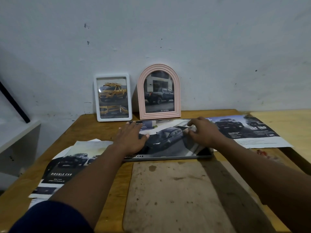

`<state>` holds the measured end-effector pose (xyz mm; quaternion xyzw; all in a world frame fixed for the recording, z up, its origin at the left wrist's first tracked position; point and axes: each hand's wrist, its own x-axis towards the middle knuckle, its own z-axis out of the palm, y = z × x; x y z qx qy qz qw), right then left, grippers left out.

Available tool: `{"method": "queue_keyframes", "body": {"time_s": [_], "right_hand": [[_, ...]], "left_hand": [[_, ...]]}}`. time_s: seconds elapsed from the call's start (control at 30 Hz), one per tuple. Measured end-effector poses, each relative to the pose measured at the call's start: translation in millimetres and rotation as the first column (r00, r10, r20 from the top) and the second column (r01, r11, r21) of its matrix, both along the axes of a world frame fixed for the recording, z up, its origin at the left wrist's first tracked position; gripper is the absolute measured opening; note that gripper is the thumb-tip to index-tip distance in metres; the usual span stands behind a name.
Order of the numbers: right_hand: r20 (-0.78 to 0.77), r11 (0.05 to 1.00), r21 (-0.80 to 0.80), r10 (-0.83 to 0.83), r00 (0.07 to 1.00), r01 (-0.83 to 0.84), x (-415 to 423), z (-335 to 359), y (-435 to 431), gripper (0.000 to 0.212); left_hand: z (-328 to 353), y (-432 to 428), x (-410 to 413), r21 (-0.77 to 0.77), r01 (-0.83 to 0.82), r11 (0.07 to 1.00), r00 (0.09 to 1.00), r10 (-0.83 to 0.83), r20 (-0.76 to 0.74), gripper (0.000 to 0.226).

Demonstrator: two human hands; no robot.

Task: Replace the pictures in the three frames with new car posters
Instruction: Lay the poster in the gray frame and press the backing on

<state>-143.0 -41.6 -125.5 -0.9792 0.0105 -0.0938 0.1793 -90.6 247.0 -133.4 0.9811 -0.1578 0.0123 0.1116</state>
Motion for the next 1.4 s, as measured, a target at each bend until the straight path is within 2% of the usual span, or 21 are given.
{"method": "queue_keyframes", "body": {"time_s": [0.2,0.4,0.6,0.8,0.9,1.03,1.17,1.27,1.4], "right_hand": [[0.154,0.998,-0.053,-0.027,0.988,0.035,-50,2,-23,0.014],[0.126,0.982,-0.172,-0.053,0.991,0.075,-113,-22,-27,0.031],[0.209,0.949,-0.284,-0.075,0.975,0.134,-147,-39,-15,0.037],[0.242,0.975,-0.208,-0.029,0.970,0.081,-153,-36,-11,0.032],[0.315,0.993,-0.108,-0.006,0.949,0.042,-153,-25,-9,0.027],[0.422,0.996,-0.082,0.008,0.907,0.029,-144,-6,-5,0.024],[0.476,0.999,-0.029,-0.001,0.879,0.017,-117,10,1,0.022],[0.447,0.998,-0.005,-0.060,0.892,0.069,-87,19,3,0.023],[0.348,0.996,-0.017,-0.080,0.934,0.091,-41,23,-4,0.022]], "left_hand": [[1,-11,-36,-0.011,0.055,0.998,0.998,-0.055,0.031,0.067],[-16,-16,-77,-0.025,0.040,0.999,0.999,-0.040,0.020,0.070],[-25,-12,-112,-0.026,0.003,1.000,1.000,-0.002,0.029,0.070],[-31,-2,-123,-0.039,-0.017,0.999,0.997,0.020,0.076,0.068],[-26,2,-122,-0.125,-0.008,0.992,0.993,0.022,0.115,0.067],[-9,4,-123,-0.227,0.011,0.974,0.971,0.043,0.234,0.062],[6,6,-114,-0.325,-0.029,0.945,0.962,0.114,0.247,0.058],[11,11,-100,-0.381,-0.041,0.924,0.965,0.135,0.224,0.055],[7,17,-77,-0.369,-0.045,0.928,0.974,0.123,0.191,0.052]]}}
